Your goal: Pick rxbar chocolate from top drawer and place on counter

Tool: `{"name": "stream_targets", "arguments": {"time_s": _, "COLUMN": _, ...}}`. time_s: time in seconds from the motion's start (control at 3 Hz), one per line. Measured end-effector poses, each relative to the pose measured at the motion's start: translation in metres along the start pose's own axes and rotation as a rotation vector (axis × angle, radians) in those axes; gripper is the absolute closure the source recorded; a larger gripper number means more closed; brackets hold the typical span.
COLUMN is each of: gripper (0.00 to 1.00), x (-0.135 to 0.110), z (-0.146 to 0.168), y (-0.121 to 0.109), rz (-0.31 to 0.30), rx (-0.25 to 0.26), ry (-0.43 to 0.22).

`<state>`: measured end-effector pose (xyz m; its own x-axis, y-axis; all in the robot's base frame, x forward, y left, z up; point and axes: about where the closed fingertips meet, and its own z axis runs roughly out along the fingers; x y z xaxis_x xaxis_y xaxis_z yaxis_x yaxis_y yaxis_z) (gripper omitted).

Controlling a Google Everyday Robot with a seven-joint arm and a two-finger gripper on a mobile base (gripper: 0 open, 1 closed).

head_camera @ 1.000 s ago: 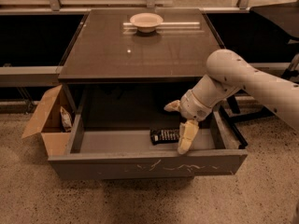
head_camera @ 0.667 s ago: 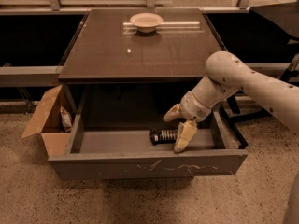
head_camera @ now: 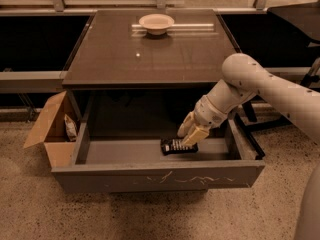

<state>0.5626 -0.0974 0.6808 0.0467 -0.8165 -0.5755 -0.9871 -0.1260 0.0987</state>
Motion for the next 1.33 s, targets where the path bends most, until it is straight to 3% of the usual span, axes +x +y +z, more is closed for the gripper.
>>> {"name": "stream_targets", "arguments": {"time_s": 0.33, "gripper": 0.48, "x": 0.0, "z": 0.002, "y": -0.001, "rz": 0.0, "rx": -0.003, "ry": 0.007}}
{"name": "stream_targets", "arguments": {"time_s": 0.67, "gripper": 0.28, "x": 0.0, "z": 0.008, "y": -0.003, "rz": 0.001, "rx": -0.009, "ry": 0.023}}
{"name": "stream_targets", "arguments": {"time_s": 1.33, "gripper": 0.35, "x": 0.013, "z": 0.024, "y": -0.013, "rz": 0.016, "rx": -0.016, "ry": 0.029}}
